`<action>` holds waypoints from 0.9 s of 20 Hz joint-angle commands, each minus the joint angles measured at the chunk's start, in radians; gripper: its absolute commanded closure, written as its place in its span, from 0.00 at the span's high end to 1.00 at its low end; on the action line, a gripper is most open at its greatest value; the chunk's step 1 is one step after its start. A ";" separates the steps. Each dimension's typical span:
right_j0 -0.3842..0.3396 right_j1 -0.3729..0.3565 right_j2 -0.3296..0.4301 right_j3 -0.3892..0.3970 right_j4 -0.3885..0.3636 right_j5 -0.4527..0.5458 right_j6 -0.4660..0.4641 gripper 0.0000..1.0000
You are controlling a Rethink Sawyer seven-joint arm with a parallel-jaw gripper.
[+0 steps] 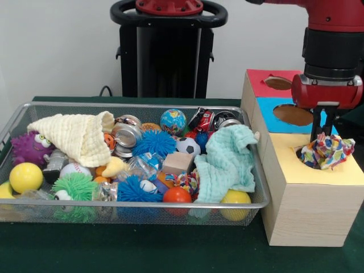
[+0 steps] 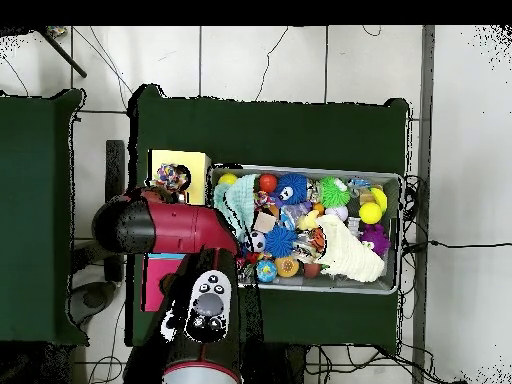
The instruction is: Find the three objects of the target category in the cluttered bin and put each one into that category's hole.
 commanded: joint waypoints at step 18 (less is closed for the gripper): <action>-0.101 -0.029 0.103 0.095 -0.018 0.062 0.090 0.00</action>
